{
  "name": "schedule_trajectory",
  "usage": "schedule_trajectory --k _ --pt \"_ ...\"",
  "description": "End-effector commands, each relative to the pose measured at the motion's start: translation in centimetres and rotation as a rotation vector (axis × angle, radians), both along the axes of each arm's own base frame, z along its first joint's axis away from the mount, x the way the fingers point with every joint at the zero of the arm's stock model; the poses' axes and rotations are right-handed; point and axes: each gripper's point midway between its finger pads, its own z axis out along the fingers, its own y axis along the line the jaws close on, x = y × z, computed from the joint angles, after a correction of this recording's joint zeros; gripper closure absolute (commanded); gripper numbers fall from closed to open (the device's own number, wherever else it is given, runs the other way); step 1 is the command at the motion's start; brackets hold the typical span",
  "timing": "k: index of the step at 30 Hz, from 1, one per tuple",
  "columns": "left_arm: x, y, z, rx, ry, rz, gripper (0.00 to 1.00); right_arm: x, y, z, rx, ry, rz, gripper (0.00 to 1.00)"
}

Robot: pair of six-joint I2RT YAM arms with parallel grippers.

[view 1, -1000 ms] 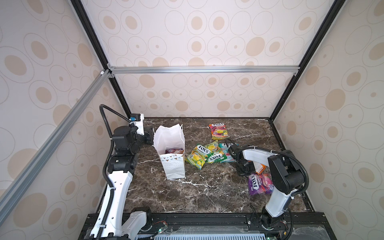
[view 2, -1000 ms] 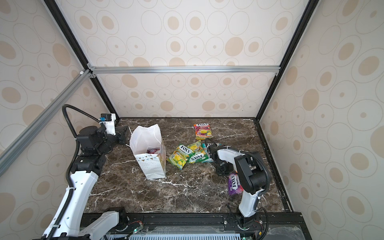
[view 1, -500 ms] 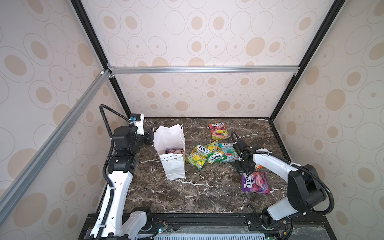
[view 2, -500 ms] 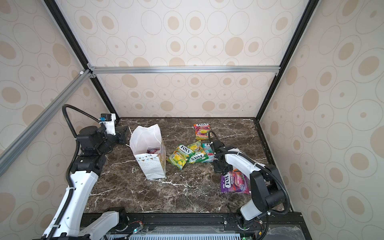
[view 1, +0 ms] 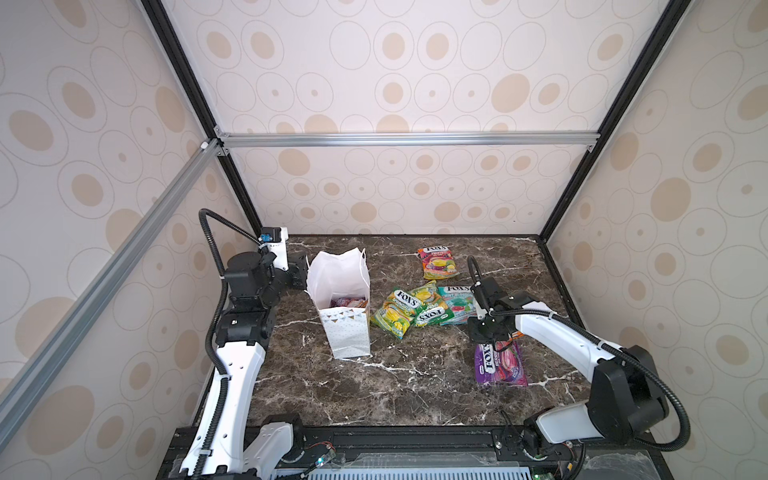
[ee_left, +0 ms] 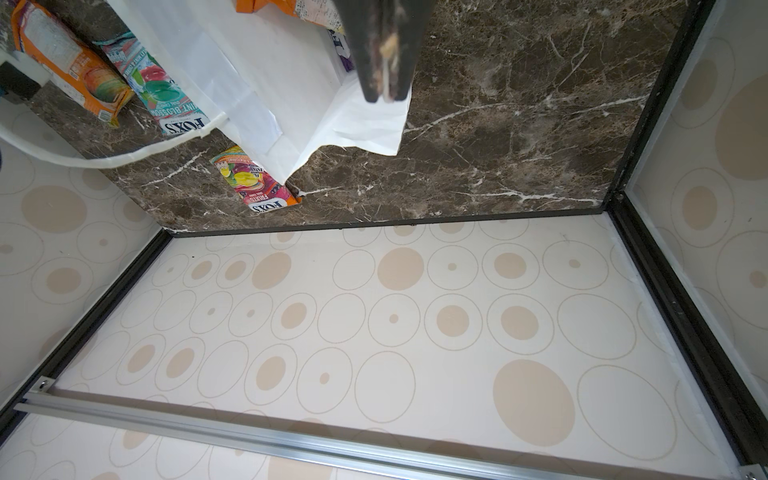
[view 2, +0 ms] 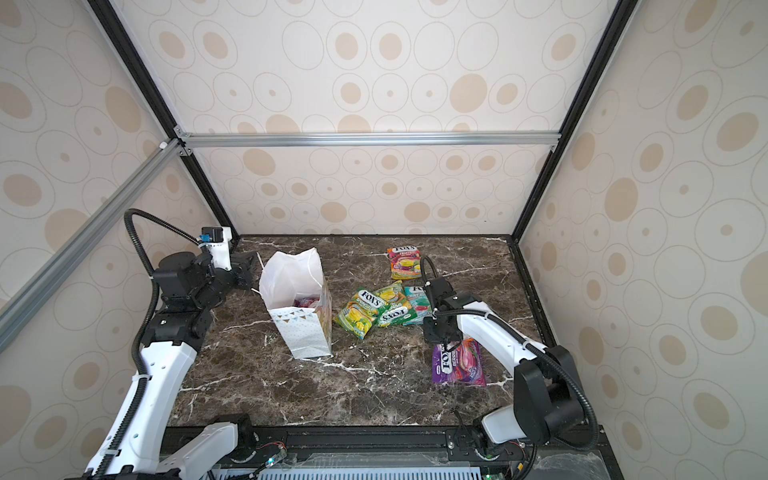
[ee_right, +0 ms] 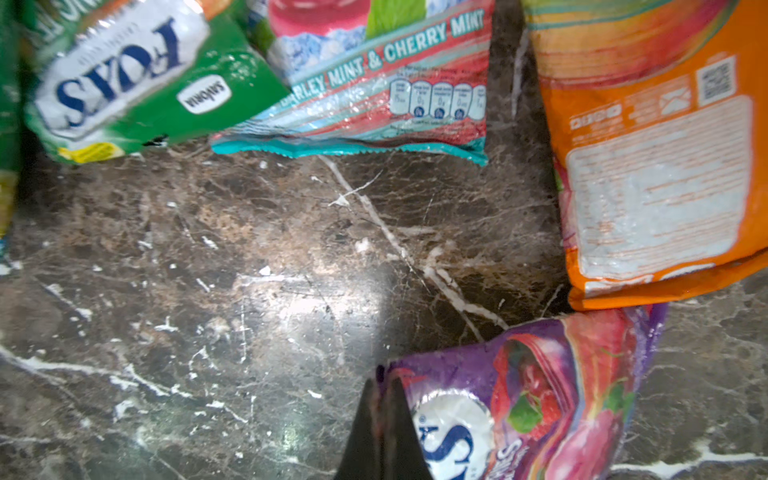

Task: Place the snacks into the paper bag
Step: 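Lift the purple Berries packet with the right gripper and raise it high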

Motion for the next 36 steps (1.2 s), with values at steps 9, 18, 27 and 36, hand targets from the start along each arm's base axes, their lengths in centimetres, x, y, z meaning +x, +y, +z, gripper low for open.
schedule_trajectory --k 9,18,27,36 --pt "-0.4 0.1 1.6 0.005 -0.048 0.002 1.0 -0.4 1.7 4.2 0.136 -0.129 0.07 1.0" --pt "-0.5 0.2 1.6 0.005 -0.05 0.006 1.0 -1.0 2.3 6.8 0.203 -0.216 0.112 1.0" --pt "-0.5 0.2 1.6 0.009 -0.048 0.004 1.0 -1.0 3.7 9.1 0.289 -0.265 0.167 1.0" --pt "-0.4 0.2 1.6 0.007 -0.047 0.003 1.0 -1.5 4.6 11.4 0.362 -0.318 0.207 1.0"
